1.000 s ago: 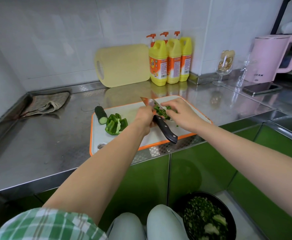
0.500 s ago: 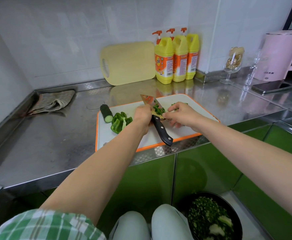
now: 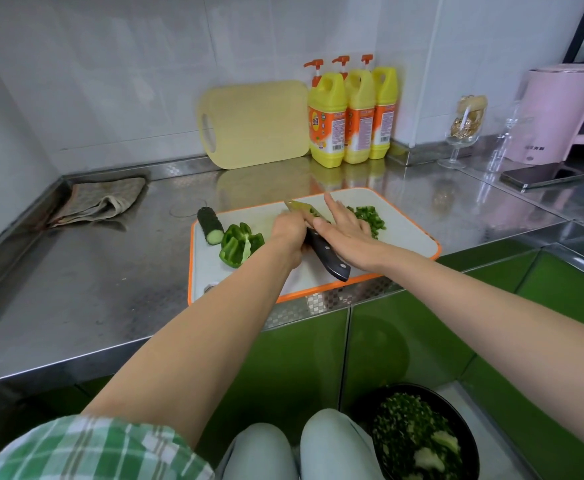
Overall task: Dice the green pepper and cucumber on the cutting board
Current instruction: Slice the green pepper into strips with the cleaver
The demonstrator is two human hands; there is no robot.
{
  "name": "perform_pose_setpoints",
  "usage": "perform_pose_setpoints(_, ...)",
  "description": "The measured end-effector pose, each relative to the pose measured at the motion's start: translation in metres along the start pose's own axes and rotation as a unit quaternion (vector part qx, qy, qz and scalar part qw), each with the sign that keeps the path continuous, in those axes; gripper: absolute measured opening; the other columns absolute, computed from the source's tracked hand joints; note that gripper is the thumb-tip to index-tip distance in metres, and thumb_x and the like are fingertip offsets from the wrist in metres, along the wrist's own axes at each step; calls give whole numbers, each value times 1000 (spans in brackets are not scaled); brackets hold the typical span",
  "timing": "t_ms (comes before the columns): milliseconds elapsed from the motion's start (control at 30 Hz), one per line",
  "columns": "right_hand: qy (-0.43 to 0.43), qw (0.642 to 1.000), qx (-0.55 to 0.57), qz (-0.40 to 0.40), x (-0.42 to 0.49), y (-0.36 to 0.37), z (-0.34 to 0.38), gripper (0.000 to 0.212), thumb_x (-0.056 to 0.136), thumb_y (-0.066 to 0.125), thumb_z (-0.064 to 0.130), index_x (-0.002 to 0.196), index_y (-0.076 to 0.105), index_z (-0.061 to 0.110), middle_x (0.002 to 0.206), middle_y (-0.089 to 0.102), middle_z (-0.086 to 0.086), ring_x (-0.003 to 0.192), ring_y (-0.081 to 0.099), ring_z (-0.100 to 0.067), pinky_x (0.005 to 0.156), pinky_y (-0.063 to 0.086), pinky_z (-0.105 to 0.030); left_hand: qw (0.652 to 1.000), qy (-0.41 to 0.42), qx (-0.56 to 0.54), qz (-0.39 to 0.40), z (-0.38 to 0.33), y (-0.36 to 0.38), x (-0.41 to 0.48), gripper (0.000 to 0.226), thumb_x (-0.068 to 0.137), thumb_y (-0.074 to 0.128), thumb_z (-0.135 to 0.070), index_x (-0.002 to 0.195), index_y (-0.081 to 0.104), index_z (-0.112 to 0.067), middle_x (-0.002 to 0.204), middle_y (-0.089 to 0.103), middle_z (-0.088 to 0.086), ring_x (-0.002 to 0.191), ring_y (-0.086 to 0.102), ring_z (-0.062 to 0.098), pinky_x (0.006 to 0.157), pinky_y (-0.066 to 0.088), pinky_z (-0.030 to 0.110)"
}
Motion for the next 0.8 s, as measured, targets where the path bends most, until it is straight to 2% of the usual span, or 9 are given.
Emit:
perform_pose_setpoints(67, 10, 999, -30, -5, 4, 3, -4, 74, 87, 3, 74, 153, 3, 40, 159, -19, 10, 144, -25, -7, 115, -13, -38, 1000, -1, -2, -3, 1, -1, 1, 25, 97, 39, -10, 78, 56, -12, 66, 53, 6, 58, 48, 19, 56, 39, 27)
perform_pose_setpoints(100, 8, 998, -55, -7, 7, 4, -4, 75, 86, 0, 74, 153, 4, 41, 159, -20, 10, 143, -27, -7, 115, -14, -39, 1000, 0, -1, -4, 1, -2, 3, 26, 99, 41, -16, 78, 56, -12, 66, 54, 5, 57, 48, 18, 55, 38, 26)
perform_pose_setpoints(233, 11, 993, -115, 1, 4, -1, 3, 57, 99, 1, 56, 152, 14, 41, 159, -21, 9, 143, -28, -11, 115, -17, -44, 1000, 7, -13, -1, 1, 1, 3, 28, 100, 49, -31, 87, 59, -9, 68, 56, 4, 59, 50, 18, 52, 38, 23)
perform_pose_setpoints(367, 93, 991, -96, -13, 1, -8, -9, 61, 100, 4, 55, 154, -2, 28, 159, -19, 5, 144, -25, -11, 115, -18, -44, 1000, 14, -8, -7, 0, 2, -2, 21, 100, 45, -19, 90, 58, -5, 73, 58, 9, 61, 53, 22, 51, 46, 23)
perform_pose_setpoints(467, 123, 986, -110, -24, 2, -13, -22, 64, 99, 4, 57, 154, -5, 25, 160, -19, 3, 145, -23, -12, 116, -15, -46, 1000, 9, -8, -6, 0, -1, 1, 24, 97, 43, -15, 102, 60, 2, 83, 63, 16, 67, 61, 26, 78, 56, 41)
perform_pose_setpoints(533, 117, 989, -83, -34, 8, -16, -25, 64, 97, 3, 62, 154, -1, 32, 160, -18, 4, 146, -21, -11, 117, -14, -46, 1000, 14, 0, 0, -2, -2, 0, 20, 98, 45, -16, 93, 59, -3, 73, 65, 11, 63, 62, 24, 78, 53, 41)
perform_pose_setpoints(633, 60, 996, -59, -30, 13, -13, -10, 71, 89, 0, 71, 153, 4, 41, 160, -16, 8, 145, -21, -9, 116, -15, -46, 999, 26, 23, 11, -4, 0, -1, 21, 97, 49, -19, 81, 58, -8, 76, 61, 11, 67, 57, 24, 75, 51, 38)
perform_pose_setpoints(733, 42, 997, -63, -17, 14, -6, 2, 61, 99, 4, 59, 154, 2, 33, 160, -14, 10, 146, -18, -8, 116, -15, -43, 999, 35, 30, 11, -5, 0, -5, 28, 97, 44, -17, 72, 52, -9, 62, 55, 9, 54, 53, 24, 59, 46, 31)
perform_pose_setpoints(800, 81, 994, -64, -28, 16, -6, -4, 65, 98, 6, 60, 154, 1, 29, 161, -12, 6, 146, -18, -10, 115, -14, -44, 999, 39, 35, -6, -4, -5, -6, 26, 96, 43, -17, 72, 49, -9, 64, 50, 9, 59, 50, 25, 62, 43, 32)
Point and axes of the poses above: each hand's wrist, its own x-axis towards the middle knuckle, its own y-axis out of the palm, z = x × y, the point moved 3 cm from there along x, towards the middle knuckle
